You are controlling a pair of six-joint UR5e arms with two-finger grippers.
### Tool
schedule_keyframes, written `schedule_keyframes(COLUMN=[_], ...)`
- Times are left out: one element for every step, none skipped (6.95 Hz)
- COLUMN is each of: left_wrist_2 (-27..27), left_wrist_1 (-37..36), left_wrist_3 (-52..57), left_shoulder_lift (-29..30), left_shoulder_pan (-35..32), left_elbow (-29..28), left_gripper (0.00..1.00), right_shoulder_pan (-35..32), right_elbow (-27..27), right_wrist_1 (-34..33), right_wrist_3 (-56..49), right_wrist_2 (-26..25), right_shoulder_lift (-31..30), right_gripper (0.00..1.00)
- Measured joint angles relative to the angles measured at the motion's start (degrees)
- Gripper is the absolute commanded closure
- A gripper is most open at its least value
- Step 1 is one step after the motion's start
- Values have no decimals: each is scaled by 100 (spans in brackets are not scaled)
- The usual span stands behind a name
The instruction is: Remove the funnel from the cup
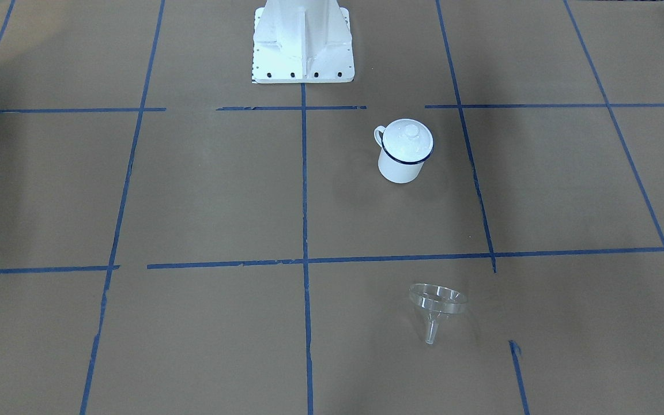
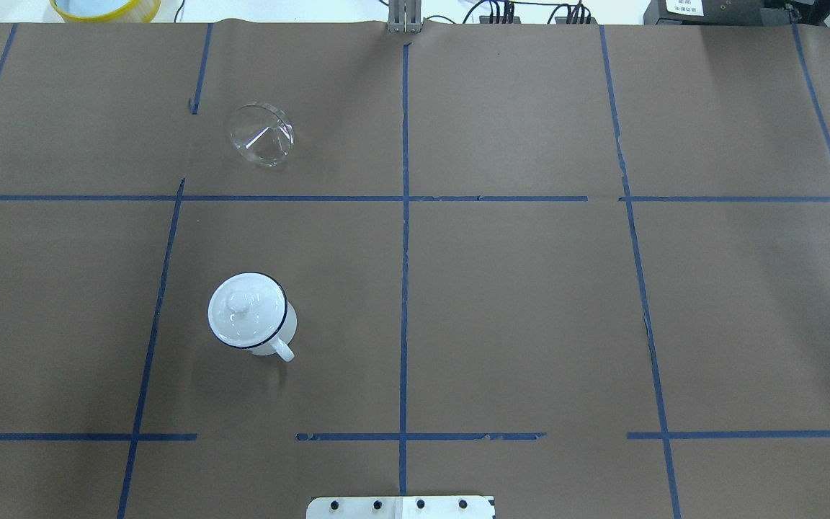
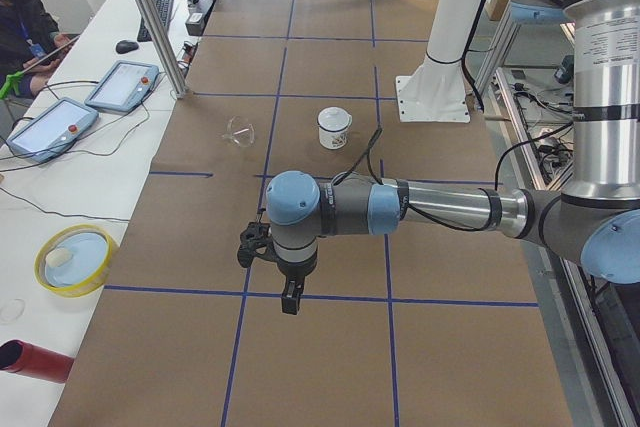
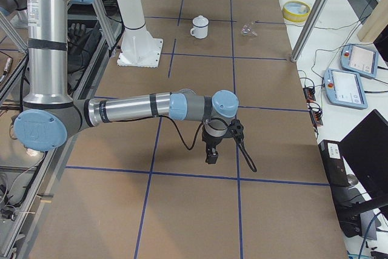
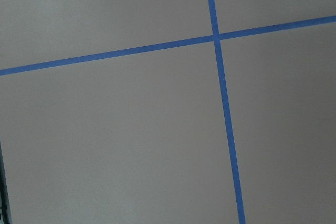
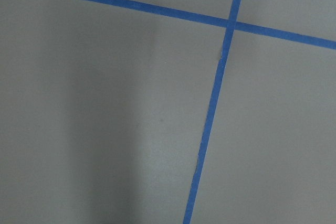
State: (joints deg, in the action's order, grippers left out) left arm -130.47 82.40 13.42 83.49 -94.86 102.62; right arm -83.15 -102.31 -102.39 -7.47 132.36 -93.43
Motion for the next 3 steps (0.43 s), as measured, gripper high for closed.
schedule_keyframes(left_wrist_2=[-3,-4,-3], left_wrist_1=[-3,-4,-5], left_wrist_3=[13,18,20], left_shoulder_lift=[0,0,1], left_shoulder_pan=[2,2,3], left_elbow=[41,93,155], left_gripper=[0,0,0], right_shoulder_pan=[0,0,0], right_elbow=[-1,-2,-3], right_wrist_1=[0,0,0], right_wrist_3=[0,0,0], right_wrist_2=[0,0,0], right_shoulder_lift=[0,0,0], right_gripper=[0,0,0])
